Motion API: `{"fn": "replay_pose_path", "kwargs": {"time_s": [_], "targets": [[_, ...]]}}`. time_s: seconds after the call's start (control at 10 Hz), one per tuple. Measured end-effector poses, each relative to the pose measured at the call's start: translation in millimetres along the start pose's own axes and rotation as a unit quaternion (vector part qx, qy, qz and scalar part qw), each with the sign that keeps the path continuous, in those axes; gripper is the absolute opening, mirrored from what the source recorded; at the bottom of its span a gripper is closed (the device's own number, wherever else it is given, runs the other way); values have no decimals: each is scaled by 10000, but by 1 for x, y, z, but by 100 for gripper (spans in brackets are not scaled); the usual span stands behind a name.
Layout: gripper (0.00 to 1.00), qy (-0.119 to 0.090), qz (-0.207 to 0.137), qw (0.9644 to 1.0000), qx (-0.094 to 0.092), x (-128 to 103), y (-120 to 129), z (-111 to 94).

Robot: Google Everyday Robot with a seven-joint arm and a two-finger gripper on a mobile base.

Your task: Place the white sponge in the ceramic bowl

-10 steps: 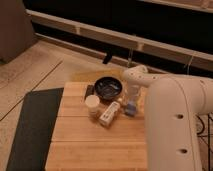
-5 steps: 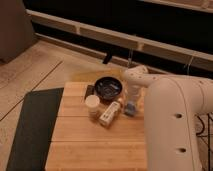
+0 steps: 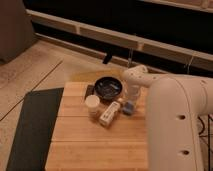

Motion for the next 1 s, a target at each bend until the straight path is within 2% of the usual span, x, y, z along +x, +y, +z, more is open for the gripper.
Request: {"fn": "replay_pose_path", "kwargs": {"time_s": [0.1, 0.2, 0.4, 0.7, 0.8, 1.0], "targets": [[0, -437, -19, 9990, -98, -5, 0, -45], [0, -754, -77, 9970, -126, -7, -2, -78], [0, -1208, -236, 9924, -77, -12, -5, -124], [0, -1661, -641, 9840, -33, -29, 22, -164], [0, -1830, -903, 9789, -59, -37, 46, -178], [0, -1943, -1219, 9732, -139, -42, 79, -187]]}}
